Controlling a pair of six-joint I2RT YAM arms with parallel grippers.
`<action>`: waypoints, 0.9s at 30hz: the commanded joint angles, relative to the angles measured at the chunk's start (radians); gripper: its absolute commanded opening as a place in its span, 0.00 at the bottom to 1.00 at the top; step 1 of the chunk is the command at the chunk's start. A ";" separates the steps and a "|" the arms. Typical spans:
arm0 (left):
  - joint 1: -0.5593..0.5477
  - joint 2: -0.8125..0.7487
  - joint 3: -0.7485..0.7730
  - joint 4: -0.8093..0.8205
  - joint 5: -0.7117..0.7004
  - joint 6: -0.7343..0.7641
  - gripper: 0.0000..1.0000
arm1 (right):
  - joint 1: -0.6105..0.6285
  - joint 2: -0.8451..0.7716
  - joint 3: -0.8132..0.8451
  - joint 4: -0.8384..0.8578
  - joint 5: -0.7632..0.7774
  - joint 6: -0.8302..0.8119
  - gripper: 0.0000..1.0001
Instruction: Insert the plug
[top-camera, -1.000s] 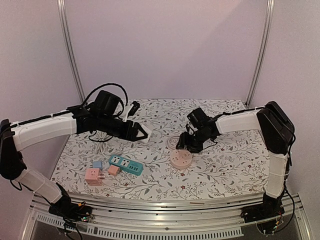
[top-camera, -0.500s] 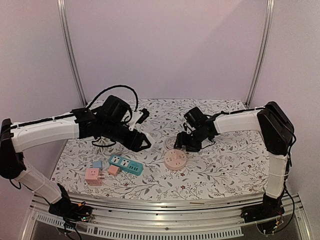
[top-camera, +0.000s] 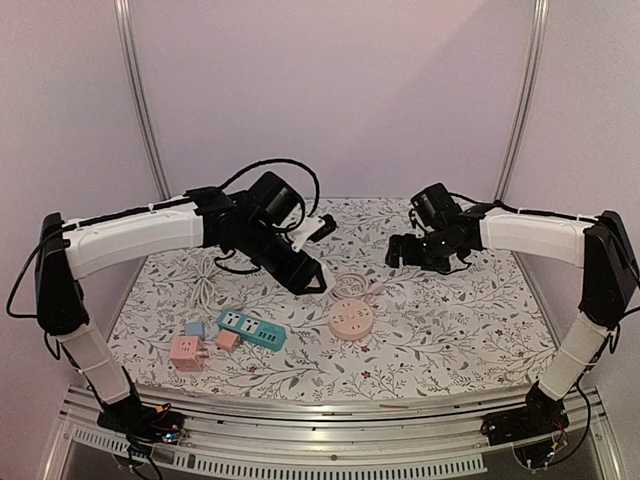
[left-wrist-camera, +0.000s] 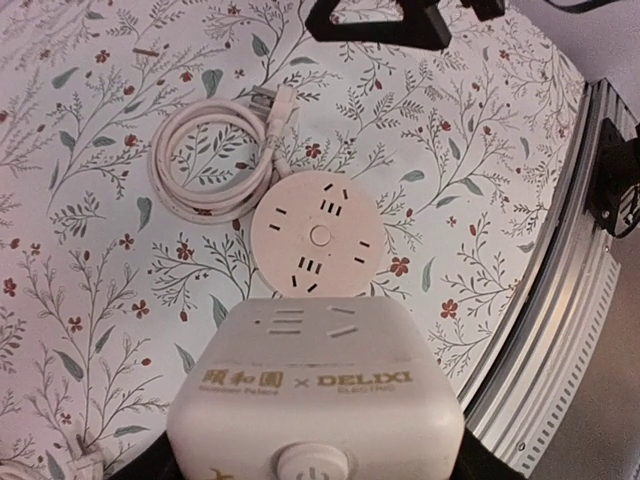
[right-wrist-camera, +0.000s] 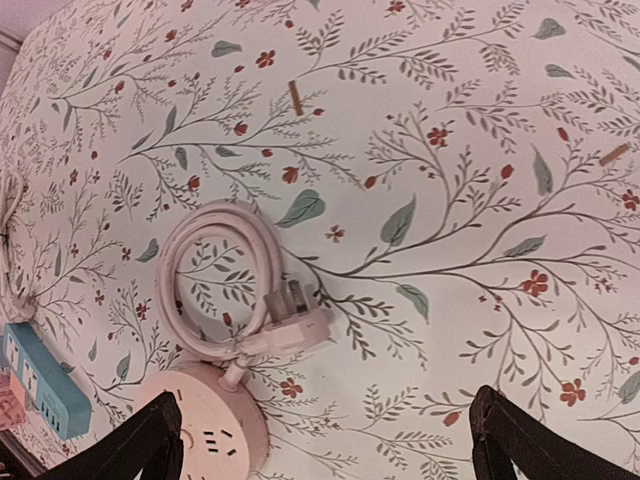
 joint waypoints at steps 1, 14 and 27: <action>-0.054 0.086 0.107 -0.101 -0.026 0.057 0.00 | -0.050 -0.101 -0.087 -0.020 0.153 -0.013 0.99; -0.111 0.404 0.444 -0.291 -0.135 0.070 0.00 | -0.084 -0.180 -0.149 -0.032 0.270 -0.089 0.99; -0.124 0.460 0.464 -0.362 -0.182 0.230 0.00 | -0.086 -0.219 -0.206 0.028 0.310 -0.161 0.99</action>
